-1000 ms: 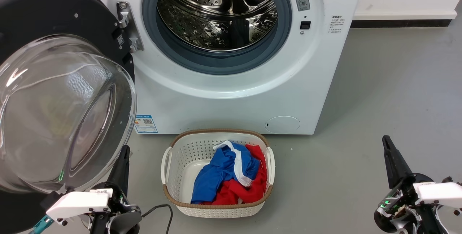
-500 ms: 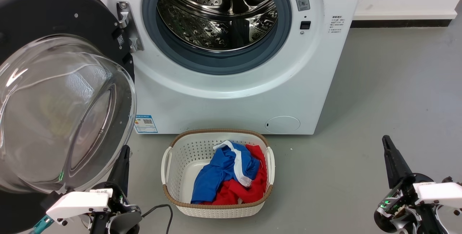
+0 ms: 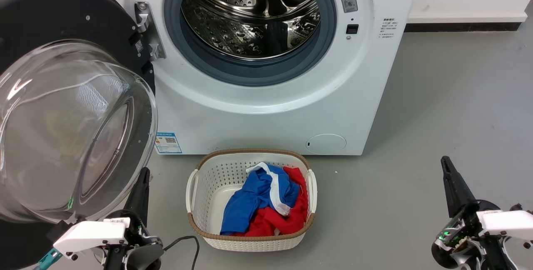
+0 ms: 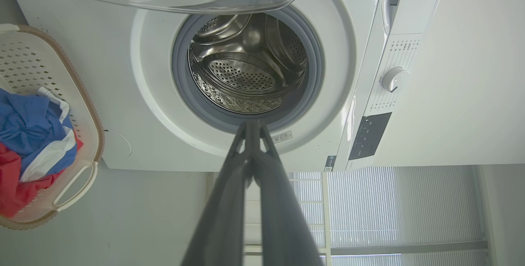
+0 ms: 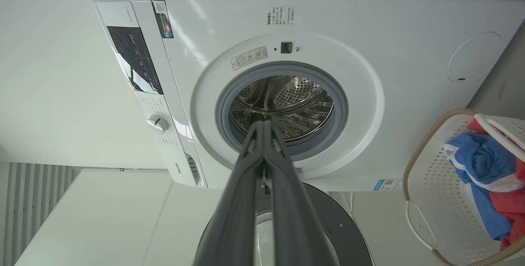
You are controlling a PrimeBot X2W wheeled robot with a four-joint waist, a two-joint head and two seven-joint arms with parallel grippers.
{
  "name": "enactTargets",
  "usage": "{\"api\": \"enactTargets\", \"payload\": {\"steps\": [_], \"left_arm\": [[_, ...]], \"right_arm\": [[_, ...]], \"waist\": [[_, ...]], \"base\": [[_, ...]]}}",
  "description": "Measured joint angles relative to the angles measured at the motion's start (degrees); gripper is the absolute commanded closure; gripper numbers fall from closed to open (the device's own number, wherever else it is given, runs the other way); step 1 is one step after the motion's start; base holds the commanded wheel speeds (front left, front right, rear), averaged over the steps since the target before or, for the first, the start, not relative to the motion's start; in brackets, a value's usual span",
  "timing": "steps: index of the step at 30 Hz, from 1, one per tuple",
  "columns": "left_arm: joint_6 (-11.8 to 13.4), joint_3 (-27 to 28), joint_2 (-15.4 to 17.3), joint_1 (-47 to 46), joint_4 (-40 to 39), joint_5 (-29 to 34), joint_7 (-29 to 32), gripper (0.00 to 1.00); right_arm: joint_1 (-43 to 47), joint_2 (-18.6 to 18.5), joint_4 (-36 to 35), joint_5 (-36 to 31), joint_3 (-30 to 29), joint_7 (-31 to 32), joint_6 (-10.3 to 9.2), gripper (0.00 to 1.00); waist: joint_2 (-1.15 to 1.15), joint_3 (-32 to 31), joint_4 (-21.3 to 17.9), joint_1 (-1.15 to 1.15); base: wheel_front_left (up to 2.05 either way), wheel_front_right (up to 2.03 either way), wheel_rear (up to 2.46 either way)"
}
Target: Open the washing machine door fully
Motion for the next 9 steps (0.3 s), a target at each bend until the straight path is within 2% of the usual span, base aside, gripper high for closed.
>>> {"api": "enactTargets", "payload": {"steps": [9], "left_arm": [[0.0, 0.0, 0.0, 0.0, 0.0, 0.0, 0.0, 1.0]], "right_arm": [[0.0, 0.0, 0.0, 0.0, 0.0, 0.0, 0.0, 1.0]], "waist": [[0.0, 0.0, 0.0, 0.0]], "base": [[0.0, 0.0, 0.0]]}}
